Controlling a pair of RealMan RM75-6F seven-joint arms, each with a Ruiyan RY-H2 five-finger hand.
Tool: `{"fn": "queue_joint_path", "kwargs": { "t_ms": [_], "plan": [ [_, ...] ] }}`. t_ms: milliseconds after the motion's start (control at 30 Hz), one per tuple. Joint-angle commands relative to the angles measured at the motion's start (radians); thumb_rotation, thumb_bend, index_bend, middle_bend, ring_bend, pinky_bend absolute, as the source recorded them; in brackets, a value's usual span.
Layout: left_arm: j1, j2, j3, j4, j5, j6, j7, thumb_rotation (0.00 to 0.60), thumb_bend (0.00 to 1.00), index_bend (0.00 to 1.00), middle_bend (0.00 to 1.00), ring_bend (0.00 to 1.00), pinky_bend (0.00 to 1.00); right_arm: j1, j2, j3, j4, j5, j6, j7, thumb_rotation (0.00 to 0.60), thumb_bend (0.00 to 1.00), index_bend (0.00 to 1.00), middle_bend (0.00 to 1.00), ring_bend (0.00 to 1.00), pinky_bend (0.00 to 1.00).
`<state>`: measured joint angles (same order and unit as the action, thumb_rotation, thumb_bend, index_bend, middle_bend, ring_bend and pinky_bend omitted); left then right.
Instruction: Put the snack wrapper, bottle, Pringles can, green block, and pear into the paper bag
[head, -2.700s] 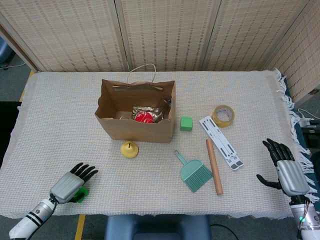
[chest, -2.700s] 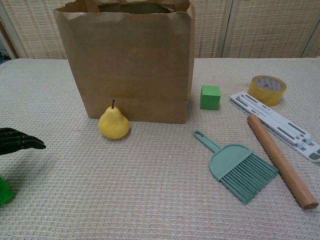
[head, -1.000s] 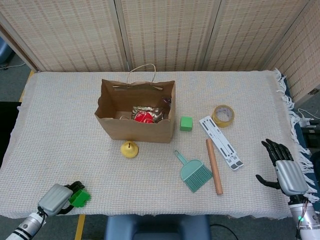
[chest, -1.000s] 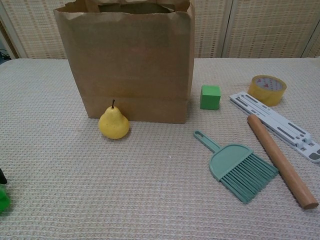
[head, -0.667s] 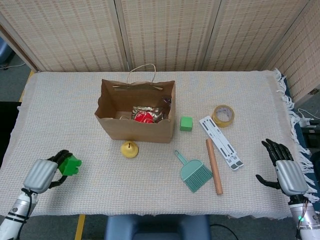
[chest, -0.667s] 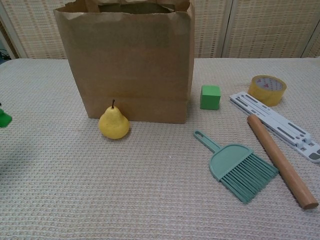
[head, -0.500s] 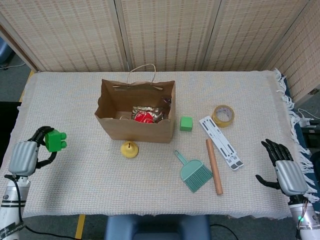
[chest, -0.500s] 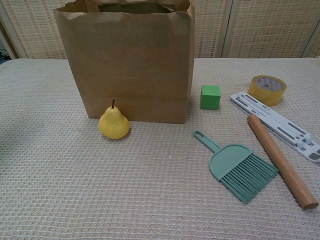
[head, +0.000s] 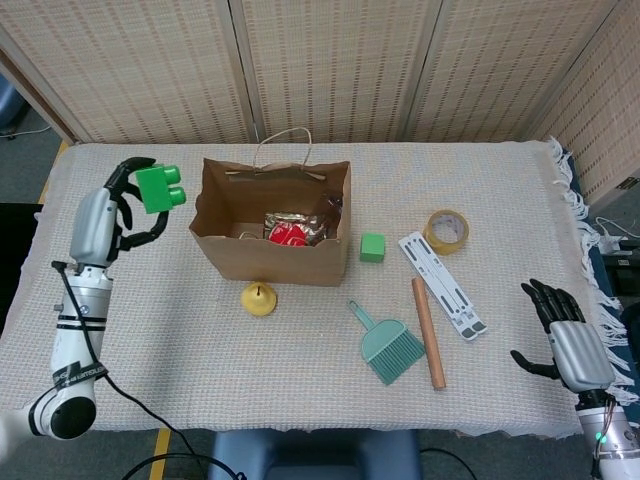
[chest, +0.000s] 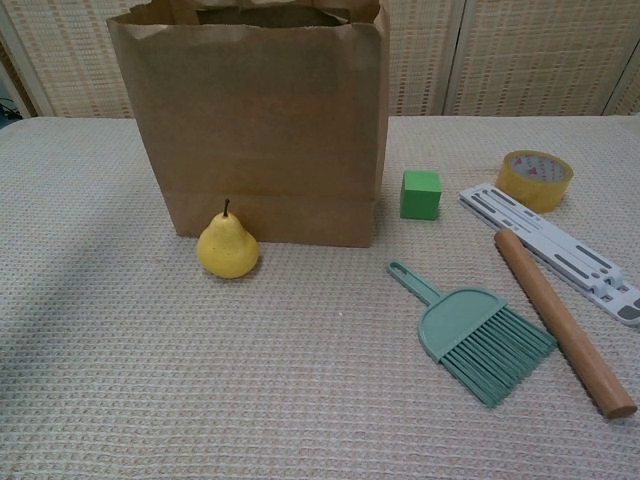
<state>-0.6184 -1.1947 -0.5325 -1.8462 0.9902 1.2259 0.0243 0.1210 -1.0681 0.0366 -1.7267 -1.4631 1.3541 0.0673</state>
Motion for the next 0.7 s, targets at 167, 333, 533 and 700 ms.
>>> {"fn": "queue_joint_path", "kwargs": {
  "t_ms": [167,333,533,700],
  "plan": [
    [-0.185,-0.138,0.008,0.117,-0.077,-0.088,0.154,0.600,0.59,0.63,0.63,0.60,0.72,0.002,0.006,0.001,-0.006,0.005,-0.006,0.003,0.600,0.11,0.00,0.00,0.00,0.00],
    [-0.241,-0.183,0.064,0.165,-0.067,-0.139,0.209,0.600,0.54,0.52,0.55,0.50,0.63,0.001,0.011,0.000,-0.009,0.008,-0.008,0.010,0.600,0.11,0.00,0.00,0.00,0.00],
    [-0.258,-0.178,0.105,0.164,-0.078,-0.176,0.255,0.600,0.40,0.07,0.07,0.06,0.18,0.001,0.014,0.000,-0.010,0.007,-0.008,0.014,0.600,0.11,0.00,0.00,0.00,0.00],
    [-0.252,-0.175,0.099,0.156,-0.041,-0.172,0.186,0.600,0.39,0.00,0.00,0.00,0.09,0.002,0.015,-0.003,-0.009,0.003,-0.011,0.015,0.600,0.11,0.00,0.00,0.00,0.00]
  ]
}}
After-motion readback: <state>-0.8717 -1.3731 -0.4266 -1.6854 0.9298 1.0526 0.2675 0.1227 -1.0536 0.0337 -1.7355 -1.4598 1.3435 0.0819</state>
